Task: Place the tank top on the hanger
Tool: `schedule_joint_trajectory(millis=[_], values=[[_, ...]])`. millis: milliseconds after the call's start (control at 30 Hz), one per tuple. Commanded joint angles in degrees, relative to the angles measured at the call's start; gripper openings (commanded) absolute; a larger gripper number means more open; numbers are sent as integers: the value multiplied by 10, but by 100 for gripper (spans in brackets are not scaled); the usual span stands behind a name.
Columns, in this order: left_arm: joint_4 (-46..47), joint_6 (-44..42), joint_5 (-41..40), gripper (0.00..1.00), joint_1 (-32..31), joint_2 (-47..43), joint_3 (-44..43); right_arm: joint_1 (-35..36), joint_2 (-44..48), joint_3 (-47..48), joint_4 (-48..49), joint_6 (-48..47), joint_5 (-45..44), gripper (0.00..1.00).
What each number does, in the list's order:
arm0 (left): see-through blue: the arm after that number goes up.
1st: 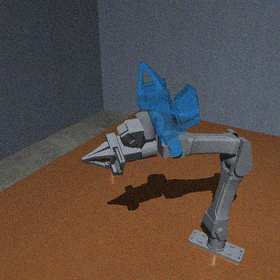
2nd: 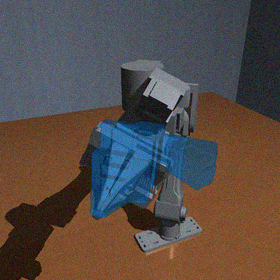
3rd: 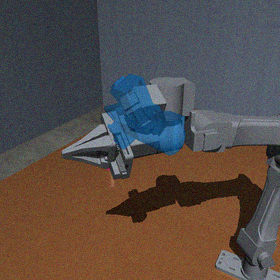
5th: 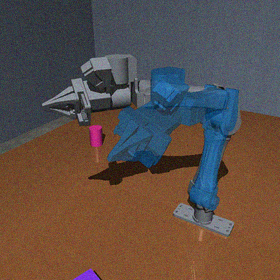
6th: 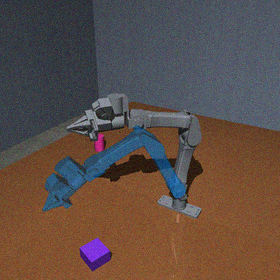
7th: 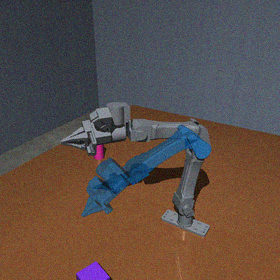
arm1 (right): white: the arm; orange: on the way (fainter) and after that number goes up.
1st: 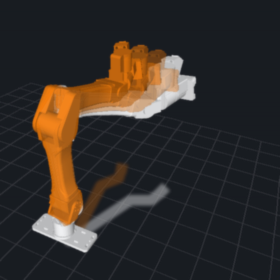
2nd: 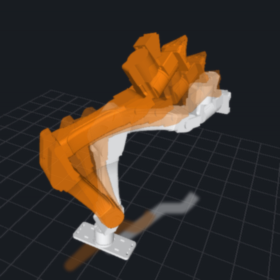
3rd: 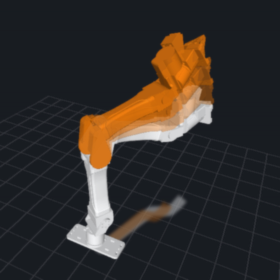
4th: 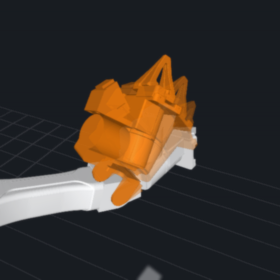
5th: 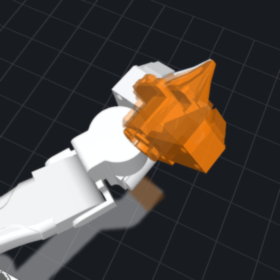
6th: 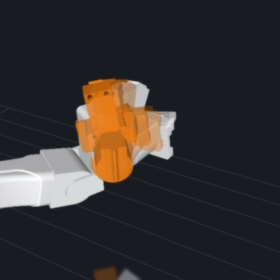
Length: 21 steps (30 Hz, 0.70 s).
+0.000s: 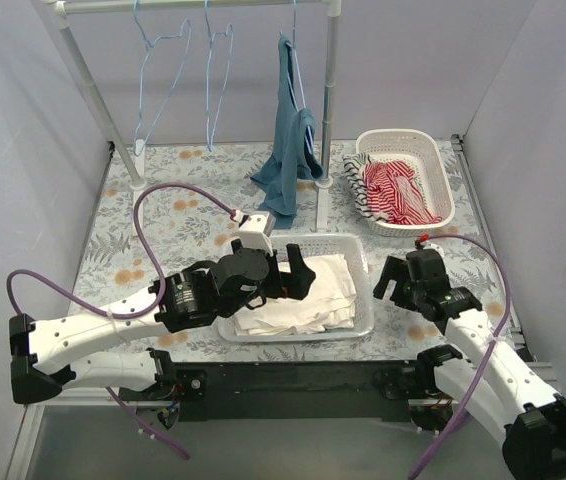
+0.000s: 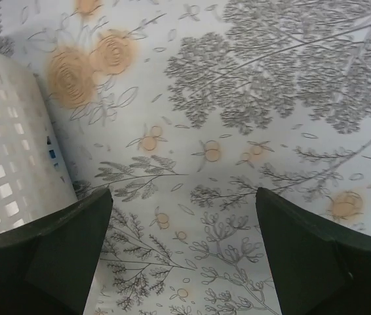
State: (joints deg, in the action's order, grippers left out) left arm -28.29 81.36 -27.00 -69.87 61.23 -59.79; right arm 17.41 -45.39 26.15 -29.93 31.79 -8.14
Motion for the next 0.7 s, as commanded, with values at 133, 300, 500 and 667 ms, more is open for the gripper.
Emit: schedule_joint_trajectory(millis=[133,300,500,667], values=[[-70,11,-17,98,34,-36,-85,392,-113,7,154,220,-126,99],[-84,13,37,98,108,-42,-80,477,-407,272,200,146,-131,99],[-105,11,31,98,135,-59,-81,492,-584,462,199,86,-87,99],[-114,13,20,98,142,-65,-78,506,-654,544,185,76,-63,99]])
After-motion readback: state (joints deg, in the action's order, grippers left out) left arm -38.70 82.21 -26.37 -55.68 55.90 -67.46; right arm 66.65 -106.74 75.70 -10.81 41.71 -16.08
